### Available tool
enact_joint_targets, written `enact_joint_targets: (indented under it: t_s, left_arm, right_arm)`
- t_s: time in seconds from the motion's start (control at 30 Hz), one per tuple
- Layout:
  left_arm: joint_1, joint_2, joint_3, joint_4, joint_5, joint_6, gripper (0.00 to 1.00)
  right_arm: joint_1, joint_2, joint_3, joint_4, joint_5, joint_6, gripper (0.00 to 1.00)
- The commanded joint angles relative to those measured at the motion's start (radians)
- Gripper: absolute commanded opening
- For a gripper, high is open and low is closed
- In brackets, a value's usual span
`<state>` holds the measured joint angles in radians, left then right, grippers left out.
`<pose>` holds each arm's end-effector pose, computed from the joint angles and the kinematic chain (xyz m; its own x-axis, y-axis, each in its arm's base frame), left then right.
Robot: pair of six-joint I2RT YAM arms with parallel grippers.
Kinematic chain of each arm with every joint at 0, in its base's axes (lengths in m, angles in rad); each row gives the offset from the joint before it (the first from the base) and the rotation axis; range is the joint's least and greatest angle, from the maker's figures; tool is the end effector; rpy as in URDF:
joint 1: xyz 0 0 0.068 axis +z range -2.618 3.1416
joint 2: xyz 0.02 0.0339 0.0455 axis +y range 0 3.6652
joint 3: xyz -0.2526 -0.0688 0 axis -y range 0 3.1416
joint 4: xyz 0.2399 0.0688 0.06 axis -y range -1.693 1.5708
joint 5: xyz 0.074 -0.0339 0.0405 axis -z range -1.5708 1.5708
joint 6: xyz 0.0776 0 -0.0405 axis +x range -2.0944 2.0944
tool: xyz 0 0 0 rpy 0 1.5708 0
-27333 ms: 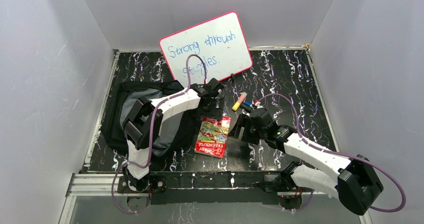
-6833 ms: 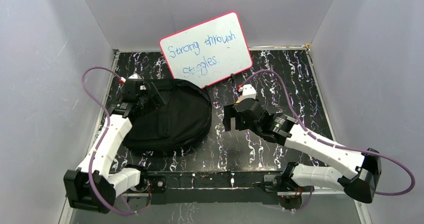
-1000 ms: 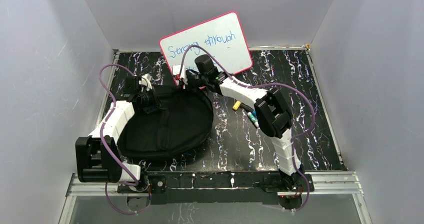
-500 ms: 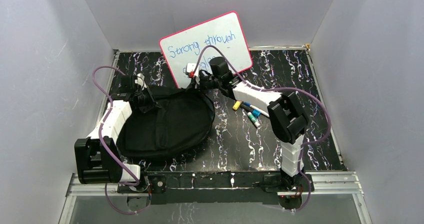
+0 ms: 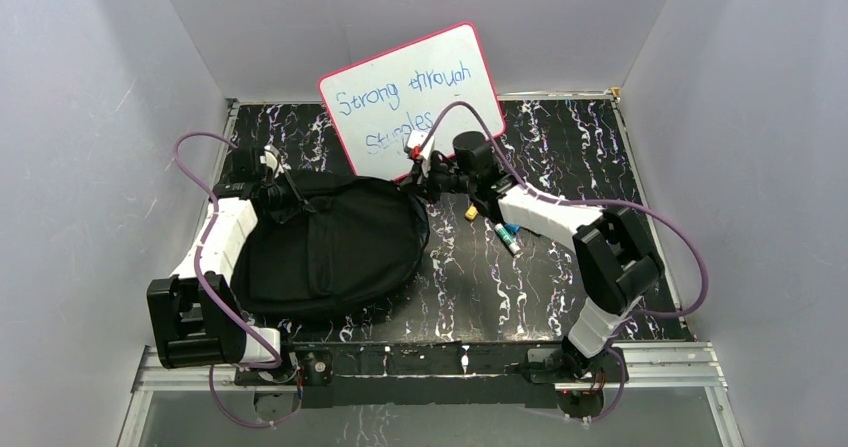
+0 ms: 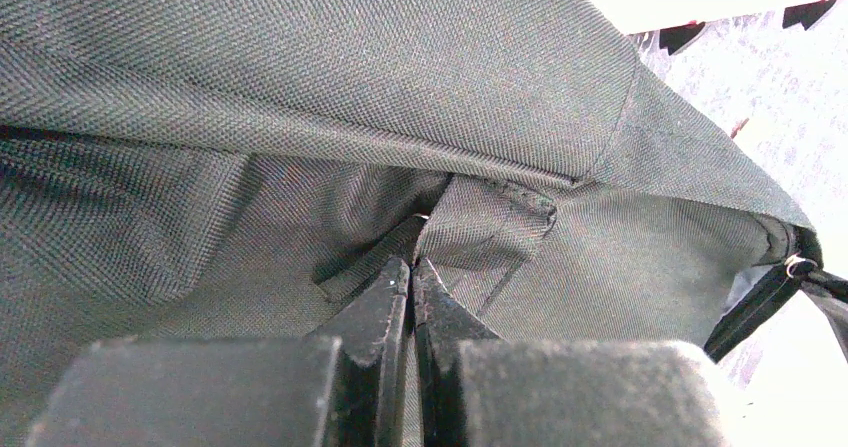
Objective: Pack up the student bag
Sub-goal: Zip the student bag at the center of the board.
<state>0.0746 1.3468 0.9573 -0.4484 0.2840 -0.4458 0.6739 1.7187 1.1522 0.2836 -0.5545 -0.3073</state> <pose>0.3087 0.0013 0.2138 -0.7185 -0.4688 -0.5138 -0.2155 0.8524 -0.4764 0.3076 0.2979 0.2461 0.0721 -0.2715 -0.9597 -0.9482 0.2798 -0.1504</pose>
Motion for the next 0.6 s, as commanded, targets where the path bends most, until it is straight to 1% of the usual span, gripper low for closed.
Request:
enact_joint_targets:
  t_s: [0.0,0.2,0.37,0.43,0.5,0.53,0.57]
  left_arm:
    - [0.033,-0.024,0.045,-0.028,-0.076,0.018,0.00]
    - [0.044,-0.031,0.051,-0.026,-0.102,0.008,0.00]
    - [0.051,-0.031,0.063,-0.018,-0.124,0.000,0.00]
    - [0.051,-0.035,0.070,0.005,-0.108,0.002,0.00]
    - [0.051,-0.034,0.080,0.040,-0.044,0.015,0.00]
    - [0.051,-0.031,0.086,0.058,0.000,0.024,0.06]
    - [0.051,-0.028,0.094,0.082,0.076,0.032,0.16]
  right_arm:
    - [-0.011,-0.125,-0.091,0.121,0.088,0.133,0.00]
    - [-0.011,-0.265,-0.237,0.176,0.185,0.319,0.00]
    - [-0.010,-0.373,-0.324,0.157,0.290,0.455,0.00]
    - [-0.010,-0.404,-0.347,0.158,0.293,0.489,0.00]
    - [-0.010,-0.414,-0.357,0.166,0.282,0.512,0.00]
    - [-0.010,-0.415,-0.358,0.171,0.275,0.517,0.00]
    - [-0.010,-0.413,-0.356,0.177,0.268,0.522,0.00]
